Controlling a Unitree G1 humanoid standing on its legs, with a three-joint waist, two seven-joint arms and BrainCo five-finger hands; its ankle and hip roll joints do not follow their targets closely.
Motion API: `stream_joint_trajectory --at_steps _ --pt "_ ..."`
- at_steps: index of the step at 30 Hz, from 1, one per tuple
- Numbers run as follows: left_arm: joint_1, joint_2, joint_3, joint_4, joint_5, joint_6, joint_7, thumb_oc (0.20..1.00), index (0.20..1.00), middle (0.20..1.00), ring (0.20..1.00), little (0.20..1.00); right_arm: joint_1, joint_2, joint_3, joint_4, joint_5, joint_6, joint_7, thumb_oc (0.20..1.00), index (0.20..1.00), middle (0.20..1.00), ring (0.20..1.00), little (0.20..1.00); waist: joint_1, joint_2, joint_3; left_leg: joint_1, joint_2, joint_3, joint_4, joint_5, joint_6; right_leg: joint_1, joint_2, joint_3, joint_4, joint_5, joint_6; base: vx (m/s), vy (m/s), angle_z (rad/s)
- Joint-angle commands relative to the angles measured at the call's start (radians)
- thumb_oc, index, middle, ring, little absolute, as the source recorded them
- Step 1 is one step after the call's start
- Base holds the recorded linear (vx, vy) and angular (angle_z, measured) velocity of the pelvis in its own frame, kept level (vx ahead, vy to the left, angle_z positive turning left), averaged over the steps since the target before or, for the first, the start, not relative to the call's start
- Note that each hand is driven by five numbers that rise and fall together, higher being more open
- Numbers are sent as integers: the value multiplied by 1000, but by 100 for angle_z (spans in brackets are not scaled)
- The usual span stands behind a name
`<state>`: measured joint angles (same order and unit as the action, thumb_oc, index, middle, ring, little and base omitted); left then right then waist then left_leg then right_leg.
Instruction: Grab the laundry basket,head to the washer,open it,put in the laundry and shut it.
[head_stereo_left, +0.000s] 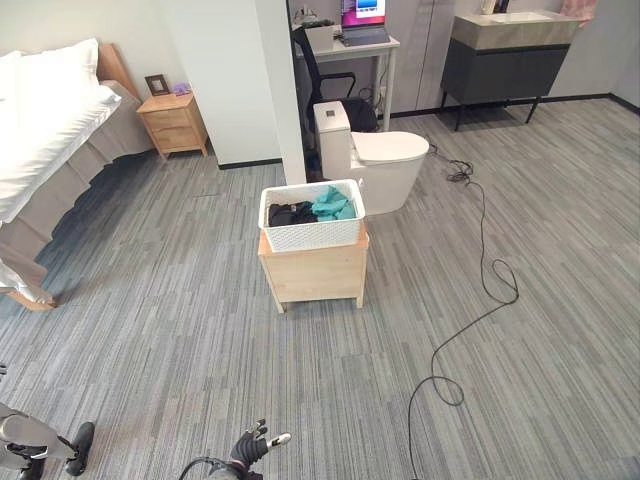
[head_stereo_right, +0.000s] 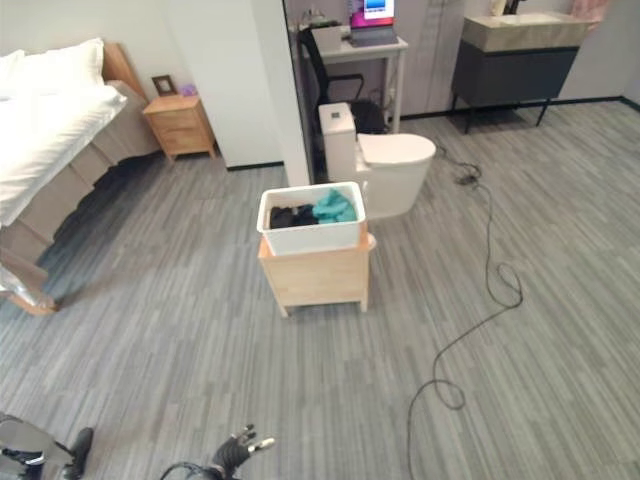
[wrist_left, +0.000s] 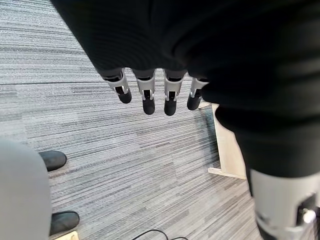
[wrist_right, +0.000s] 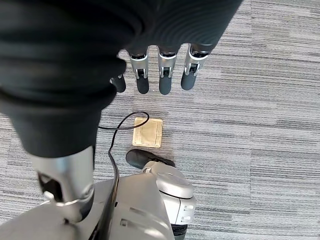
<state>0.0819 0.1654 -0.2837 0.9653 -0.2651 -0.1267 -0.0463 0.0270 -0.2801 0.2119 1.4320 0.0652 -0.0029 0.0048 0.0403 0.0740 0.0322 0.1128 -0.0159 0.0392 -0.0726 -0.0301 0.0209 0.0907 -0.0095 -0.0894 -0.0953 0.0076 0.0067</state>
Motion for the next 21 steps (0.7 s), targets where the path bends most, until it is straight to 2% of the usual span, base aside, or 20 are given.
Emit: stream_joint_trajectory --at_steps 1,4,7,21 --pt "-42 38 15 51 6 -28 13 1000 1000 1000 1000 1000 -23 20 10 71 30 -21 3 1000 1000 1000 1000 1000 14 -69 -38 -34 32 -30 -15 -12 -40 9 -143 4 8 3 125 0 0 0" --pt "-75 26 22 162 30 -25 39 1000 1000 1000 1000 1000 -8 27 13 74 25 -20 3 1000 1000 1000 1000 1000 5 -74 -48 -34 33 -27 -15 -12 -41 8 -140 10 8 3 123 0 0 0" --pt "-88 16 21 201 33 -26 39 1000 1000 1000 1000 1000 -4 26 17 74 21 -20 4 1000 1000 1000 1000 1000 1 -76 -50 -34 34 -25 -15 -12 -41 6 -138 13 8 4 123 0 0 0" --pt "-104 2 17 264 42 -26 29 1000 1000 1000 1000 1000 2 18 24 75 13 -21 13 1000 1000 1000 1000 1000 -8 -76 -52 -31 39 -17 -15 -14 -45 4 -136 21 8 5 121 0 0 0"
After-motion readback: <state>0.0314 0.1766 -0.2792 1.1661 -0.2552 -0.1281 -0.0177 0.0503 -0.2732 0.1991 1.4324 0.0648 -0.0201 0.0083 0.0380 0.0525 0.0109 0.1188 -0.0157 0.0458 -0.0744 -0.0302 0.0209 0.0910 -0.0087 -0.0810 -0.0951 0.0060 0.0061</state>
